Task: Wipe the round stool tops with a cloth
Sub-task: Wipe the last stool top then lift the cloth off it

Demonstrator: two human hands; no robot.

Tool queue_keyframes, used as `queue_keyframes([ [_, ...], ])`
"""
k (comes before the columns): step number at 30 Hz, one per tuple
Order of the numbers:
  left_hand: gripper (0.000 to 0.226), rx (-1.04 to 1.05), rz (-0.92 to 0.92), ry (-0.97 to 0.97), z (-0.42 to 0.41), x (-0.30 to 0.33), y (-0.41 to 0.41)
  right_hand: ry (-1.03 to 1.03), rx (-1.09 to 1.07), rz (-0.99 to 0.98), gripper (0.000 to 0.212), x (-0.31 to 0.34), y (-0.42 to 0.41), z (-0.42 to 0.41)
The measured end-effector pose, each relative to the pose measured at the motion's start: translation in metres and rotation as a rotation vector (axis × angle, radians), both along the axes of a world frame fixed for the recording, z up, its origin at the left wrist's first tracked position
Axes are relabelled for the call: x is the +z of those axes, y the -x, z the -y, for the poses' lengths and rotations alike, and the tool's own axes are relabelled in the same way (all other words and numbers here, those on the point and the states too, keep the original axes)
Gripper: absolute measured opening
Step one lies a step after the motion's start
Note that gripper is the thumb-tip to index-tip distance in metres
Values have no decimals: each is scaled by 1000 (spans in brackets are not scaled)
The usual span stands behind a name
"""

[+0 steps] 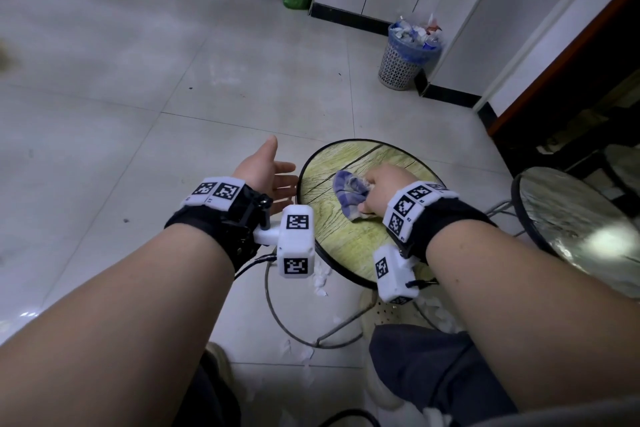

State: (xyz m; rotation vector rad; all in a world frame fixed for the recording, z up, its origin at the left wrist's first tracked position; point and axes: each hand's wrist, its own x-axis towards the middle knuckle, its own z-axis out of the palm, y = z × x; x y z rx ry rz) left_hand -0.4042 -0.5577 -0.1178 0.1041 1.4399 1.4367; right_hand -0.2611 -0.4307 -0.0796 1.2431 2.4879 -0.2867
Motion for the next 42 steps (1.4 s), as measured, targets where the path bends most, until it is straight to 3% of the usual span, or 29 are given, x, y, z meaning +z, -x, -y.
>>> queue_keyframes([
  [7, 58, 8, -82, 58, 7, 3, -13, 15, -16, -41, 26, -1, -21, 15],
  [11, 55, 12, -114, 89, 12, 2, -23, 16, -19, -43, 14, -2, -31, 21],
  [15, 53, 11, -144, 117, 18, 3, -36, 15, -25, -30, 24, -2, -39, 28],
  [21, 50, 23, -167, 122, 24, 6, -48, 49, -57, -70, 14, 1, -55, 41],
  [42, 49, -13, -216, 132, 46, 13, -81, 78, -70, -95, 11, 6, -95, 73],
])
